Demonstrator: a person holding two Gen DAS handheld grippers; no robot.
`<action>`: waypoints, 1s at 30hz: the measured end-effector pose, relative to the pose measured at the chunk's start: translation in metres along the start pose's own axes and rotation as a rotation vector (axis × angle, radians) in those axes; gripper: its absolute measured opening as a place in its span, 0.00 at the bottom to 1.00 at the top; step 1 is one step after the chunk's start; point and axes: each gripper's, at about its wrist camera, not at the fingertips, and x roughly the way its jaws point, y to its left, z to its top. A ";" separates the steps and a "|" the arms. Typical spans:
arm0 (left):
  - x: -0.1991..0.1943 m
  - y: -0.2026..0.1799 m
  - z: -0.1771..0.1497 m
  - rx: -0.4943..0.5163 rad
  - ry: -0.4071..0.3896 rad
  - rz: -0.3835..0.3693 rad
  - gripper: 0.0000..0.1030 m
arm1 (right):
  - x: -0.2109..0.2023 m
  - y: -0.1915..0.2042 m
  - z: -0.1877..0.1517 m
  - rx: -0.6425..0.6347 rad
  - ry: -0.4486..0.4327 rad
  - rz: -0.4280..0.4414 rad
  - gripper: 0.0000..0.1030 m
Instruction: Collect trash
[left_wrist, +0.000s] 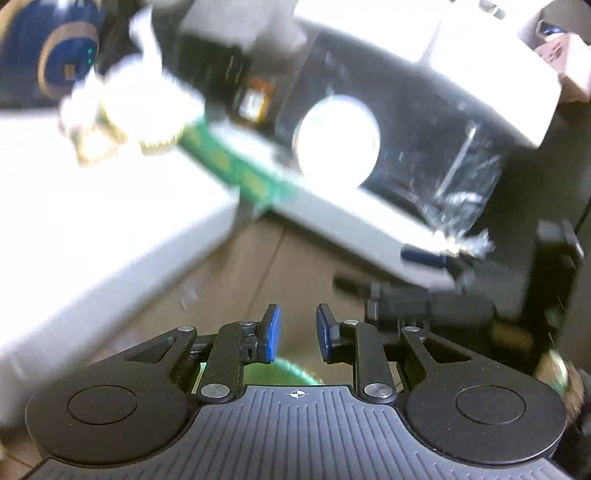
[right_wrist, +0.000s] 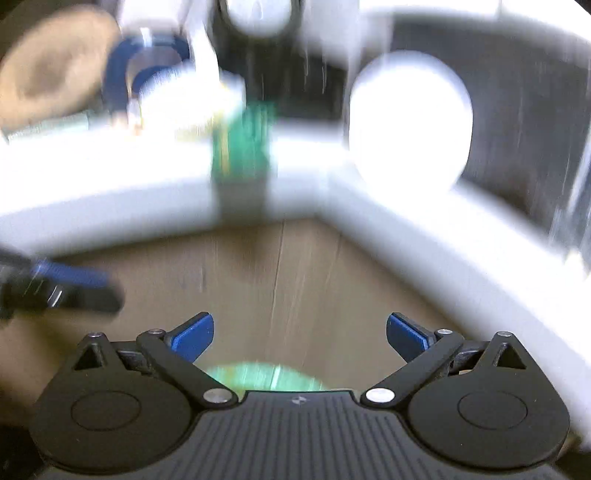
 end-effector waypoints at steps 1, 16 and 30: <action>-0.014 -0.001 0.013 0.010 -0.011 0.008 0.24 | -0.007 -0.005 0.021 0.010 -0.054 -0.013 0.98; -0.053 0.144 0.101 -0.170 -0.267 0.175 0.24 | 0.140 -0.163 0.131 0.419 -0.012 -0.286 0.97; -0.062 0.157 0.096 -0.251 -0.264 0.131 0.24 | 0.210 -0.171 0.145 0.534 0.162 -0.129 0.13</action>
